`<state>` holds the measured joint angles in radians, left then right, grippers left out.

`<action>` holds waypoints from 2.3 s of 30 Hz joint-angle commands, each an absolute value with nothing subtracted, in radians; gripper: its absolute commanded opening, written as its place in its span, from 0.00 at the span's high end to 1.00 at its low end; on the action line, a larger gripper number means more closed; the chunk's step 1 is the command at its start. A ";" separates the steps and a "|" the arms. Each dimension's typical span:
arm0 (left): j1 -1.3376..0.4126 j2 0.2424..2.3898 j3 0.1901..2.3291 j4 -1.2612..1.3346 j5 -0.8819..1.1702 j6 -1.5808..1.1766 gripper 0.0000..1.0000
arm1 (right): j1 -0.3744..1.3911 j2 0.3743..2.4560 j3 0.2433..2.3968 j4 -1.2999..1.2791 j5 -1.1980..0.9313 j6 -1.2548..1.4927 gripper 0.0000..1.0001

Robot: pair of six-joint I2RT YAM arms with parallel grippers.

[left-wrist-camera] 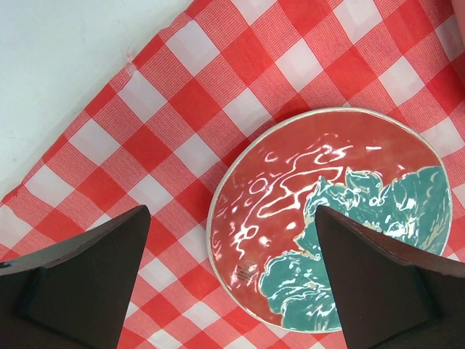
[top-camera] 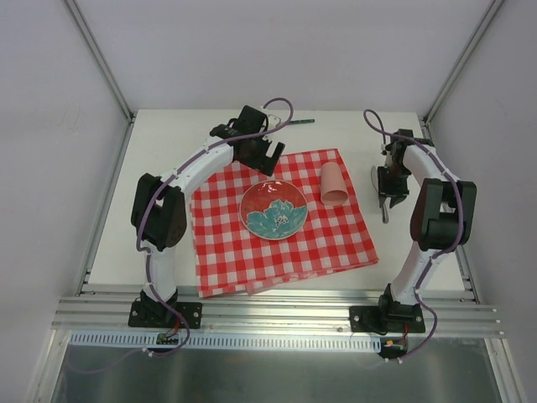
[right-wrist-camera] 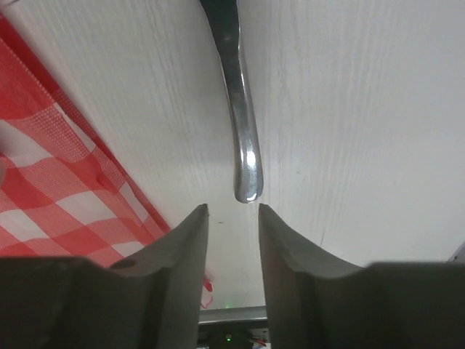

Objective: Set the dinner table for one person

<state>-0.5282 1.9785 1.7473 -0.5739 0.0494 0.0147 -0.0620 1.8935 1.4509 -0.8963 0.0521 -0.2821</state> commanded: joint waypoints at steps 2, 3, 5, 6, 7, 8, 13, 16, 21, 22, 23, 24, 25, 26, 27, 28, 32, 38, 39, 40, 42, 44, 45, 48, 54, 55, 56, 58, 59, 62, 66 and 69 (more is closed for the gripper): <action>-0.522 1.931 1.726 -0.574 0.058 0.012 0.01 | -0.063 1.960 1.502 -0.894 0.052 -0.295 0.57; -0.523 1.927 1.718 -0.572 0.057 0.014 0.01 | -0.064 1.988 1.509 -0.894 0.051 -0.293 0.57; -0.523 1.919 1.701 -0.574 0.055 0.015 0.01 | -0.066 2.014 1.528 -0.890 0.043 -0.293 0.55; -0.523 1.916 1.698 -0.574 0.054 0.017 0.01 | -0.066 2.029 1.535 -0.888 0.044 -0.293 0.55; -0.523 1.913 1.692 -0.574 0.054 0.018 0.01 | -0.066 2.054 1.542 -0.882 0.046 -0.296 0.56; -0.523 1.911 1.690 -0.574 0.049 0.021 0.01 | -0.067 2.069 1.560 -0.882 0.040 -0.301 0.57; -0.523 1.905 1.697 -0.574 0.032 0.038 0.01 | -0.084 2.118 1.597 -0.887 0.017 -0.328 1.00; -0.523 1.911 1.704 -0.575 0.032 0.038 0.01 | -0.092 2.112 1.582 -0.891 0.009 -0.336 1.00; -0.523 1.924 1.721 -0.574 0.034 0.037 0.01 | -0.106 2.042 1.549 -0.893 -0.029 -0.319 1.00; -0.523 1.925 1.723 -0.574 0.034 0.037 0.01 | -0.106 2.025 1.548 -0.900 -0.028 -0.318 1.00; -0.522 1.925 1.723 -0.574 0.034 0.035 0.01 | -0.106 2.011 1.548 -0.903 -0.029 -0.310 1.00; -0.523 1.927 1.723 -0.574 0.032 0.035 0.01 | -0.106 1.979 1.545 -0.907 -0.031 -0.307 1.00; -0.523 1.927 1.724 -0.572 0.032 0.035 0.01 | -0.106 1.961 1.537 -0.908 -0.034 -0.304 1.00; -0.523 1.928 1.724 -0.574 0.034 0.035 0.01 | -0.104 1.947 1.532 -0.910 -0.043 -0.293 1.00; -0.523 1.928 1.727 -0.574 0.032 0.034 0.01 | -0.104 1.918 1.528 -0.913 -0.049 -0.288 1.00; -0.523 1.928 1.729 -0.574 0.035 0.034 0.01 | -0.104 1.904 1.519 -0.916 -0.051 -0.285 1.00; -0.523 1.939 1.753 -0.574 0.034 0.034 0.01 | -0.101 1.862 1.447 -0.905 -0.048 -0.281 1.00; -0.523 1.947 1.772 -0.572 0.043 0.029 0.01 | -0.104 1.917 1.440 -0.885 -0.031 -0.293 0.69; -0.523 1.944 1.761 -0.572 0.046 0.026 0.01 | -0.103 1.928 1.460 -0.890 -0.034 -0.287 0.61; -0.523 1.941 1.755 -0.574 0.046 0.026 0.01 | -0.104 1.940 1.469 -0.888 -0.035 -0.284 0.57; -0.523 1.928 1.730 -0.572 0.043 0.026 0.01 | -0.104 1.979 1.485 -0.885 -0.029 -0.282 0.56; -0.523 1.919 1.714 -0.574 0.046 0.025 0.01 | -0.104 2.005 1.503 -0.882 -0.020 -0.282 0.55; -0.523 1.917 1.700 -0.572 0.045 0.026 0.01 | -0.104 2.025 1.508 -0.882 -0.020 -0.282 0.55; -0.523 1.910 1.681 -0.575 0.043 0.028 0.01 | -0.104 2.057 1.502 -0.884 -0.032 -0.284 0.55; -0.523 1.914 1.690 -0.572 0.038 0.032 0.01 | -0.095 2.046 1.456 -0.913 -0.038 -0.287 0.88; -0.523 1.916 1.695 -0.574 0.038 0.032 0.01 | -0.095 2.027 1.441 -0.916 -0.038 -0.290 0.98; -0.522 1.919 1.700 -0.574 0.038 0.031 0.01 | -0.095 2.017 1.424 -0.916 -0.047 -0.294 1.00; -0.523 1.924 1.718 -0.574 0.040 0.032 0.01 | -0.095 2.000 1.376 -0.919 -0.067 -0.304 1.00; -0.523 1.928 1.721 -0.574 0.037 0.034 0.01 | -0.095 1.979 1.362 -0.917 -0.083 -0.305 1.00; -0.522 1.937 1.736 -0.574 0.038 0.032 0.01 | -0.095 1.933 1.351 -0.907 -0.080 -0.295 1.00; -0.523 1.948 1.738 -0.574 0.055 0.015 0.01 | -0.095 1.899 1.394 -0.917 -0.077 -0.284 1.00; -0.523 1.960 1.747 -0.574 0.063 0.011 0.01 | -0.095 1.896 1.397 -0.902 -0.054 -0.276 1.00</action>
<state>-0.5282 1.9694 1.7042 -0.5735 0.0483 0.0174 -0.1005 1.9591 1.3724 -0.9028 -0.0643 -0.2939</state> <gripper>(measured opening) 0.992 0.009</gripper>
